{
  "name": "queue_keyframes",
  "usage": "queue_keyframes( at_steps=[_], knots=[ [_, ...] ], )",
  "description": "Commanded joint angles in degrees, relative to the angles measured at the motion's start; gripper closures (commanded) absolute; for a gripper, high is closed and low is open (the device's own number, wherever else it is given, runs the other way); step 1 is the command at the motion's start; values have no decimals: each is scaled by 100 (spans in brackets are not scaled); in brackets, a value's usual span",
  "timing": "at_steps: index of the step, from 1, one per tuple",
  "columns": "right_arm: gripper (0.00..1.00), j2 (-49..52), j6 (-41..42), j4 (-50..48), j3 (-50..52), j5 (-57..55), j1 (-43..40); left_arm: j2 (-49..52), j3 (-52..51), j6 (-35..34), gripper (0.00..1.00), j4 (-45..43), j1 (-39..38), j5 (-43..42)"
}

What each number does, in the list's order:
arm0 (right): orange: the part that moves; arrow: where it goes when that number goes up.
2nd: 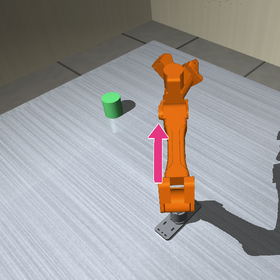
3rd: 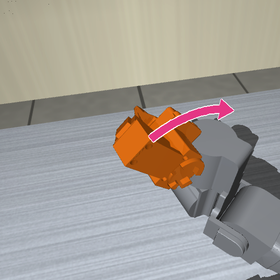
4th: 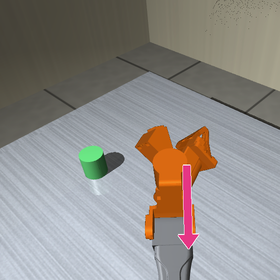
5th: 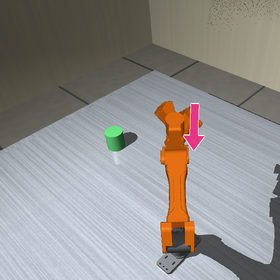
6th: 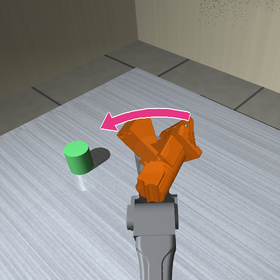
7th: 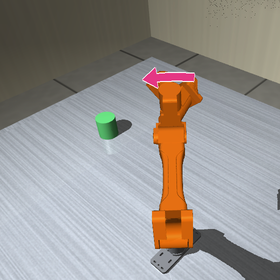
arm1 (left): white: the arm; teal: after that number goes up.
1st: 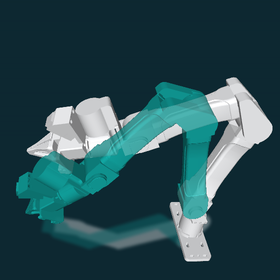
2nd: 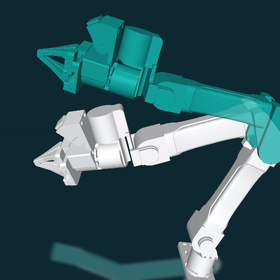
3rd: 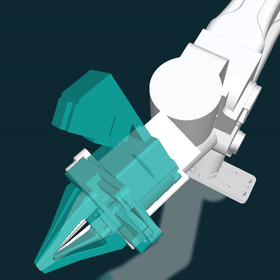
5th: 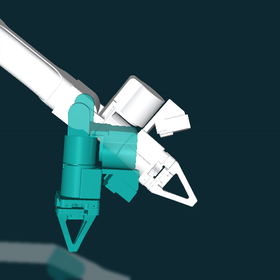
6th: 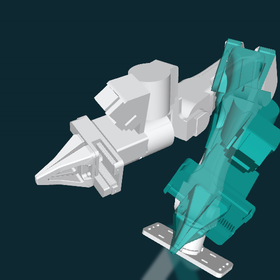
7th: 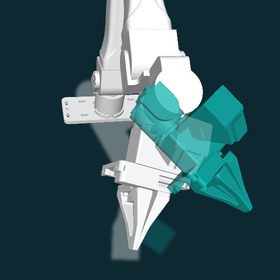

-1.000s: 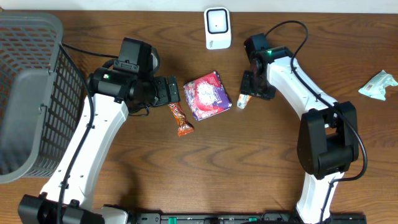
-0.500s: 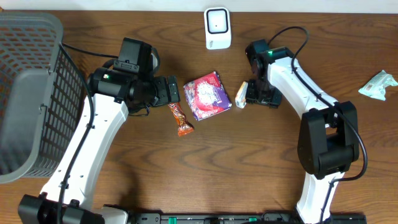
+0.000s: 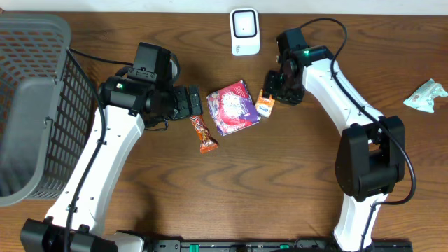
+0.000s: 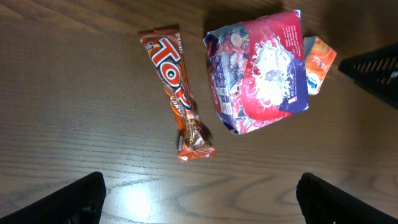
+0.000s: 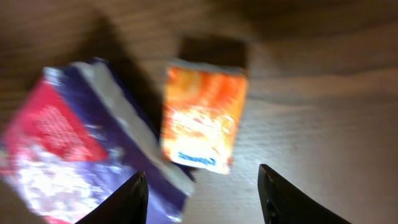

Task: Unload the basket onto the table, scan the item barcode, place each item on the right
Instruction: 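Grasp the orange box and lift it toward the scanner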

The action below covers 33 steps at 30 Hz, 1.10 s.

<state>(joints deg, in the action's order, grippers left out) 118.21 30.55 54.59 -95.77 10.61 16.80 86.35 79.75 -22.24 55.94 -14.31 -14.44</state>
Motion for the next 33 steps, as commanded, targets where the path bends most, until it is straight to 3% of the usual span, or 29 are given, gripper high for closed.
queue_keyframes(
  at_steps=[1, 7, 11, 18, 33],
  knots=[
    [48, -46, 33, -160, -109, 192, -57, -63, 20, 57, 2, 17, 26, 63],
    [49, -44, 72, -717, -85, 129, 138, -63, 20, 57, 2, 17, 26, 63],
    [50, 24, 184, -885, -74, -590, 391, -63, 20, 57, 2, 17, 26, 63],
    [51, 483, 466, -769, -74, -1773, 776, -63, 20, 57, 2, 17, 26, 63],
    [51, 588, 588, 33, 35, -2706, 649, -63, 20, 57, 2, 17, 26, 63]
  ],
)
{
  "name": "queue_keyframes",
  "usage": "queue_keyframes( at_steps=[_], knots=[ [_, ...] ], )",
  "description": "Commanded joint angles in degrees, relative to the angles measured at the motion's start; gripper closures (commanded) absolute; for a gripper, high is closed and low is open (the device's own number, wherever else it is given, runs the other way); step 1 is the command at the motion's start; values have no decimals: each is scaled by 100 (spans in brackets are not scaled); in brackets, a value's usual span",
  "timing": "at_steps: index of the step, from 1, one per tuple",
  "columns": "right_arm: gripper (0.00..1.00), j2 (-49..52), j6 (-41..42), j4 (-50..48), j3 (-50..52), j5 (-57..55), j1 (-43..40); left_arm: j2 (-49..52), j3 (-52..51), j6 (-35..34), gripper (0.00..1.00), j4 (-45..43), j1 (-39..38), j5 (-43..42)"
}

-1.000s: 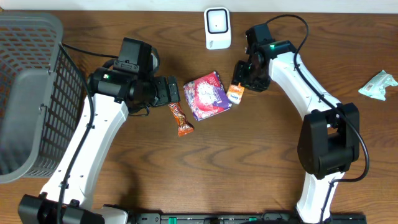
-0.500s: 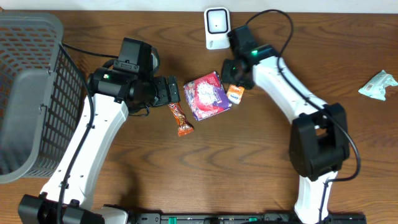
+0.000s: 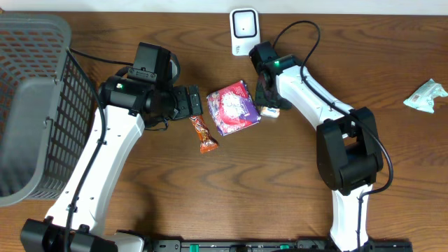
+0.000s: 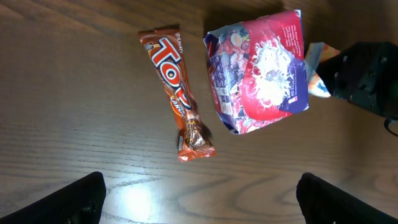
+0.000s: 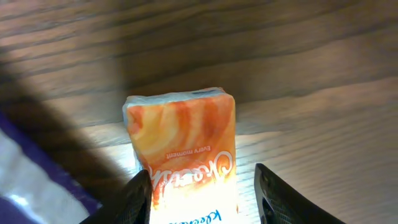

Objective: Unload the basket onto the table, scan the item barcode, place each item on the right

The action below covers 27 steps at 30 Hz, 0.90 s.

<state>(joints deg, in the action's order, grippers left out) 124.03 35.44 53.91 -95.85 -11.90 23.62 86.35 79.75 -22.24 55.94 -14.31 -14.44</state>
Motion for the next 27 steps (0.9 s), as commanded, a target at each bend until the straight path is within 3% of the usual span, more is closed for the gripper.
queue_keyframes(
  at_steps=[1, 11, 19, 27],
  knots=[
    [51, 7, 96, 190, 68, -520, -37, -63, 20, 57, 2, 17, 26, 63],
    [52, 7, -140, 481, 59, -564, -177, -63, 20, 57, 2, 17, 26, 63],
    [69, 7, -907, 214, 131, -70, -151, -63, 20, 59, 2, 17, 26, 63],
    [65, 7, -1239, 26, 190, -70, -35, -63, 20, 57, 2, 17, 26, 63]
  ],
)
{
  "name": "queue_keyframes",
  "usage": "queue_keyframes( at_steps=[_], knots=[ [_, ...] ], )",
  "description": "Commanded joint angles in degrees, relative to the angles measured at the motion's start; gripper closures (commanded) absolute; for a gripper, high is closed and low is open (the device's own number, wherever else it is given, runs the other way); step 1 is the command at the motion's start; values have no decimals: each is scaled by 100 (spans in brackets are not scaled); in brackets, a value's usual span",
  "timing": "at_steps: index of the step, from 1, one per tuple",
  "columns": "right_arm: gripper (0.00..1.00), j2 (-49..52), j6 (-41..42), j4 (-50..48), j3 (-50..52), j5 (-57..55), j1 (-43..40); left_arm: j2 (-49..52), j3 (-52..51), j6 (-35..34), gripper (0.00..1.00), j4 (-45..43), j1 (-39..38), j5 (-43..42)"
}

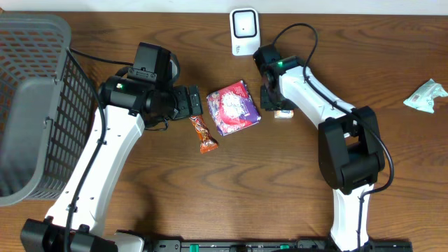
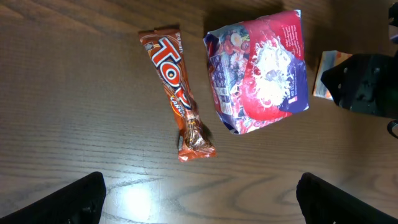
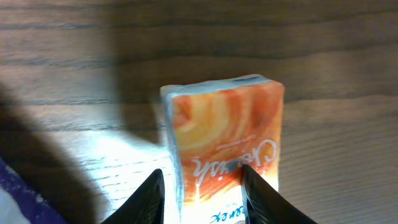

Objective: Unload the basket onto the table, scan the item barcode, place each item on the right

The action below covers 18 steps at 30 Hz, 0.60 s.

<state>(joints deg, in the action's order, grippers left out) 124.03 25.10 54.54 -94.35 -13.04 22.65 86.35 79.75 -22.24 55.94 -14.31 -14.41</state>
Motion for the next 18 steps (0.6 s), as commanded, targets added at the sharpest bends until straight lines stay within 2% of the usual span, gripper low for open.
queue_keyframes(
  at_steps=[1, 3, 7, 15, 17, 18],
  knots=[
    [65, 7, -205, -44, 42, 44, 63, -63, 20, 57, 2, 17, 26, 61],
    [67, 7, -203, -55, 42, 44, 70, -63, 20, 59, 2, 17, 26, 61],
    [80, 7, -184, -57, 68, 46, 68, -63, 20, 57, 2, 17, 26, 61],
    [87, 11, 61, -313, 590, -275, 68, -63, 20, 57, 2, 17, 26, 61],
    [98, 11, 81, -269, 601, -236, 63, -63, 20, 57, 2, 17, 26, 61],
    [99, 2, 101, -245, 588, -149, 59, -63, 20, 57, 2, 17, 26, 61]
  ],
)
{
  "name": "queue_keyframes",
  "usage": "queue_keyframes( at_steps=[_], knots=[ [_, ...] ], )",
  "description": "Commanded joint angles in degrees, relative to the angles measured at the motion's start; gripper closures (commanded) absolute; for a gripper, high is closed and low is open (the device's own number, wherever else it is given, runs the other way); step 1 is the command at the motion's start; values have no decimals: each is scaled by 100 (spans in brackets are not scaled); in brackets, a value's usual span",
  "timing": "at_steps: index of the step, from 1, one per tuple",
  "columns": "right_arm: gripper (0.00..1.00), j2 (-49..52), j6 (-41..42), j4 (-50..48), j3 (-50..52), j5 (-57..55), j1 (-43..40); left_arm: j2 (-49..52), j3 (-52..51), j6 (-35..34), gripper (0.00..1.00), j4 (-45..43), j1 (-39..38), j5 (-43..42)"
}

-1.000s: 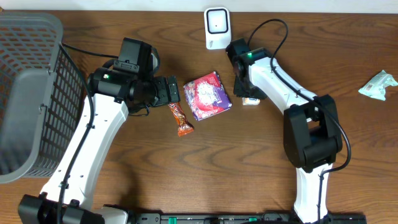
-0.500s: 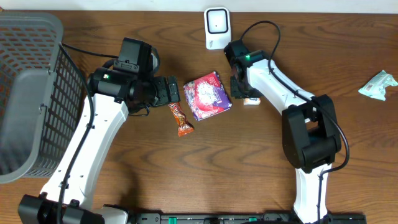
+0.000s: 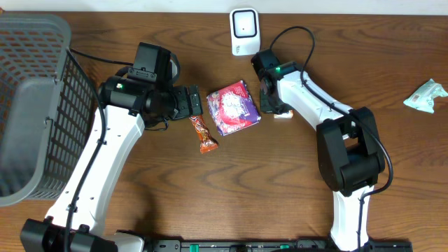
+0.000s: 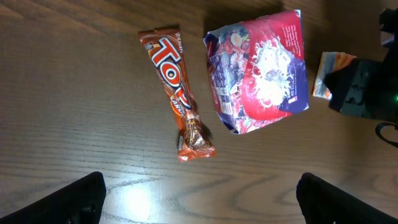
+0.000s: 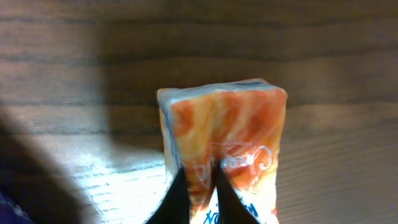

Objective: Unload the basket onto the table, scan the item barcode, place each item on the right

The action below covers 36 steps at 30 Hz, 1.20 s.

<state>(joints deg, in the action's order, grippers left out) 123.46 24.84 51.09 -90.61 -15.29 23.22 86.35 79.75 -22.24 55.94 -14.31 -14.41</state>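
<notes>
A small orange tissue pack (image 5: 224, 121) lies on the wooden table just right of a red and purple snack bag (image 3: 233, 106). My right gripper (image 5: 199, 193) is shut on it, the two fingertips pinching a fold of the pack's wrapper. In the overhead view the right gripper (image 3: 269, 105) covers most of the pack (image 3: 282, 114). The white barcode scanner (image 3: 245, 31) stands at the table's far edge. My left gripper (image 4: 202, 205) is open over bare wood, left of the bag.
An orange chocolate bar (image 4: 177, 93) lies left of the snack bag (image 4: 261, 68). A grey wire basket (image 3: 35, 105) fills the left side. A crumpled pale wrapper (image 3: 425, 94) lies at the far right.
My right gripper's fingers stood apart on either side of the orange pack; now they are shut, pinching its wrapper. The left arm has not moved.
My right gripper hung open above the orange pack beside the snack bag. Then it was low over the pack, jaws wide. Then the pack lay slightly farther right of the bag with the jaws narrower, and now they are shut on it.
</notes>
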Motion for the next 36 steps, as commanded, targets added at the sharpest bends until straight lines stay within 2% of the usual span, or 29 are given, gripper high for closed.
queue_keyframes(
  at_steps=[1, 8, 13, 19, 24, 25, 28, 29, 30, 36],
  knots=[
    [99, 44, 127, 140, 177, 181, 0, -63, 20, 57, 2, 17, 26, 61],
    [99, -175, 72, 549, -472, 1521, -256, -63, 20, 59, 2, 17, 26, 61],
    [99, -369, -562, 658, -719, 3335, -748, -63, 20, 57, 2, 17, 26, 61],
    [99, -343, -1082, 699, -531, 4817, -1491, -63, 20, 57, 2, 17, 26, 61],
    [99, -343, -1377, 673, -365, 4837, -1587, -63, 20, 57, 2, 17, 26, 61],
    [95, -343, -1388, 680, -365, 4817, -1554, -63, 20, 57, 2, 17, 26, 61],
    [73, -345, -1397, 636, -367, 4605, -1403, -63, 20, 57, 2, 17, 26, 61],
    [65, -345, -1357, 616, -367, 4389, -1333, -63, 20, 57, 2, 17, 26, 61],
    [64, -345, -1244, 612, -367, 4109, -1263, -63, 20, 57, 2, 17, 26, 61],
    [61, -345, -289, 688, -363, 1908, -656, -63, 20, 59, 2, 17, 26, 61]
  ],
)
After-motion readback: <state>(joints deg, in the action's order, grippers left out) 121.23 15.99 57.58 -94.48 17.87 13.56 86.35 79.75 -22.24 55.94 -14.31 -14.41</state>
